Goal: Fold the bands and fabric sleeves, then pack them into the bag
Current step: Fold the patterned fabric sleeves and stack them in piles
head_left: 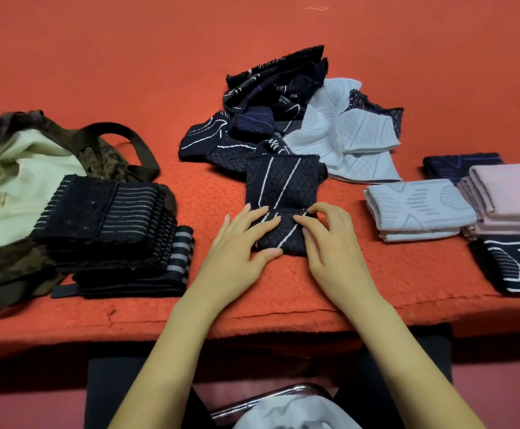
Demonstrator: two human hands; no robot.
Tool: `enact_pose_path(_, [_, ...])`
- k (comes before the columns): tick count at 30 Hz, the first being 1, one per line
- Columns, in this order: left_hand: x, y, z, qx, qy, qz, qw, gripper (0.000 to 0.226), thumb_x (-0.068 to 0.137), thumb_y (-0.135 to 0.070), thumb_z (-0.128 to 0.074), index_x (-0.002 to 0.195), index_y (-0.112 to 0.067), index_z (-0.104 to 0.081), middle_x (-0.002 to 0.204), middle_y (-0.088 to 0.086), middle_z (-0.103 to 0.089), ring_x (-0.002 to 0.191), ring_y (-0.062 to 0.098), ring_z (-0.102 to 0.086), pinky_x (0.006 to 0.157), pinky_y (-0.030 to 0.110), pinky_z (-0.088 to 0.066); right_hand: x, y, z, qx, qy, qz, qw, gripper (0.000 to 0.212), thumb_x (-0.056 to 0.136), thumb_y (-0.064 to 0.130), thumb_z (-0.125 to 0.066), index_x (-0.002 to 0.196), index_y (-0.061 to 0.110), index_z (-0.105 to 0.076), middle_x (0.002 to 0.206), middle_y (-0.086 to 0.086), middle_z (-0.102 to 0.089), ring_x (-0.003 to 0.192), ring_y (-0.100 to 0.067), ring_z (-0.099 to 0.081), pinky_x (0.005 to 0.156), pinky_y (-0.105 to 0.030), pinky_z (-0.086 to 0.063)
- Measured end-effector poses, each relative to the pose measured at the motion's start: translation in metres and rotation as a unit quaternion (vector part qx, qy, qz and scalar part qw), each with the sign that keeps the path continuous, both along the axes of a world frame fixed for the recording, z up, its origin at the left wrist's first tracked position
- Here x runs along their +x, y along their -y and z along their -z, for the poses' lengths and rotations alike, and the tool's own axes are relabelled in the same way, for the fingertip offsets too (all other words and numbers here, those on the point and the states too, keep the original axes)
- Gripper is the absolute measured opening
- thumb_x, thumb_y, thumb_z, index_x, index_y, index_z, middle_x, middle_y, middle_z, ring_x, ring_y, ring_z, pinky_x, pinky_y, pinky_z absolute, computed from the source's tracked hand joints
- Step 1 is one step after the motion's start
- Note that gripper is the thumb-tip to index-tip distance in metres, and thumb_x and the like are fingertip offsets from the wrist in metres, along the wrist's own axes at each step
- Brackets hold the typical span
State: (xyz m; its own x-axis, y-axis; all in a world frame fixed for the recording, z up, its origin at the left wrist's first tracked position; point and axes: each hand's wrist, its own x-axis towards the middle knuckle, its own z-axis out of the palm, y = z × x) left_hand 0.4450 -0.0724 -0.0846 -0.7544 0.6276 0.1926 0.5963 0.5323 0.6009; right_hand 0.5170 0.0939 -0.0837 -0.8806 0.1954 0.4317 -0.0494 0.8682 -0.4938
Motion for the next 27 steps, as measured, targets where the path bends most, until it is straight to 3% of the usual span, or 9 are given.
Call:
enact_pose_path(4, [0.003,-0.003,0.001,0.050,-0.038,-0.036,0.997,0.049,0.088,-0.050,-0.044,0.125,-0.022,-0.060,0.138,-0.006,-0.050,0.138,0.009,-0.029,0.117,0.033,-0.008,0.004,0.003,-0.008,-0.041,0.020,-0.029,0.999,0.045,0.090,0.044,-0.046,0.115,0.011,-0.063,0.127,-0.002,-0.051,0.122,-0.016,-0.043,0.103,-0.033,-0.037])
enact_pose_path(7, [0.006,-0.001,-0.005,0.084,-0.054,-0.067,0.993,0.043,0.088,-0.048,-0.040,0.108,-0.020,-0.065,0.115,-0.006,-0.064,0.118,0.005,-0.048,0.114,0.033,-0.021,0.004,0.002,-0.009,-0.026,0.032,-0.062,0.997,0.044,0.085,0.048,-0.052,0.112,0.015,-0.061,0.118,0.002,-0.058,0.113,-0.014,-0.051,0.097,-0.032,-0.041])
enact_pose_path(9, [0.013,0.000,-0.012,0.097,-0.110,-0.089,0.985,0.036,0.088,-0.046,-0.045,0.097,-0.017,-0.063,0.093,-0.009,-0.064,0.094,0.004,-0.052,0.100,0.026,-0.032,0.005,0.001,-0.011,-0.058,0.028,-0.054,0.996,0.035,0.085,0.042,-0.046,0.103,0.016,-0.061,0.103,0.004,-0.063,0.097,-0.012,-0.054,0.086,-0.034,-0.043])
enact_pose_path(11, [0.020,0.001,-0.017,0.130,-0.123,-0.110,0.978,0.033,0.086,-0.047,-0.050,0.097,-0.017,-0.059,0.083,-0.020,-0.055,0.082,0.000,-0.046,0.084,0.019,-0.032,0.008,0.001,-0.014,-0.101,0.018,-0.027,0.994,0.034,0.084,0.041,-0.042,0.098,0.017,-0.061,0.092,0.006,-0.064,0.087,-0.014,-0.054,0.079,-0.033,-0.040])
enact_pose_path(16, [0.022,0.005,-0.020,0.166,0.001,-0.103,0.981,0.040,0.085,-0.047,-0.055,0.120,-0.036,-0.040,0.108,-0.029,-0.053,0.103,0.015,-0.059,0.093,0.036,-0.045,0.007,0.000,-0.018,-0.190,0.006,0.010,0.982,0.019,0.088,0.033,-0.061,0.099,0.018,-0.058,0.085,0.013,-0.065,0.084,-0.012,-0.062,0.078,-0.031,-0.045])
enact_pose_path(18, [0.020,0.004,-0.019,0.157,0.020,-0.110,0.981,0.038,0.090,-0.039,-0.056,0.123,-0.036,-0.037,0.109,-0.027,-0.055,0.104,0.011,-0.060,0.092,0.032,-0.046,0.000,0.000,-0.020,-0.202,0.018,0.024,0.979,0.021,0.087,0.033,-0.064,0.102,0.020,-0.056,0.086,0.012,-0.068,0.086,-0.014,-0.065,0.081,-0.035,-0.047])
enact_pose_path(21, [0.015,0.000,-0.018,0.141,0.037,-0.140,0.979,0.035,0.095,-0.031,-0.052,0.127,-0.028,-0.038,0.109,-0.013,-0.062,0.100,0.011,-0.062,0.086,0.029,-0.046,-0.017,-0.001,-0.020,-0.200,0.040,0.046,0.978,0.031,0.086,0.039,-0.063,0.110,0.025,-0.049,0.082,0.006,-0.071,0.082,-0.022,-0.067,0.079,-0.040,-0.048])
enact_pose_path(24, [0.005,-0.010,-0.022,0.069,0.018,-0.184,0.980,0.033,0.097,-0.033,-0.045,0.127,-0.020,-0.039,0.109,-0.003,-0.065,0.100,0.021,-0.062,0.074,0.023,-0.032,-0.030,0.001,-0.015,-0.175,0.052,0.073,0.980,0.035,0.089,0.043,-0.057,0.117,0.028,-0.042,0.082,0.004,-0.070,0.081,-0.028,-0.065,0.076,-0.041,-0.047])
enact_pose_path(27, [-0.006,-0.019,-0.024,-0.003,0.001,-0.218,0.976,0.036,0.098,-0.037,-0.041,0.126,-0.015,-0.038,0.107,0.010,-0.066,0.099,0.034,-0.061,0.076,0.035,-0.034,-0.030,0.002,-0.014,-0.181,0.043,0.079,0.979,0.040,0.092,0.040,-0.055,0.126,0.028,-0.038,0.087,0.004,-0.069,0.083,-0.026,-0.064,0.072,-0.036,-0.044])
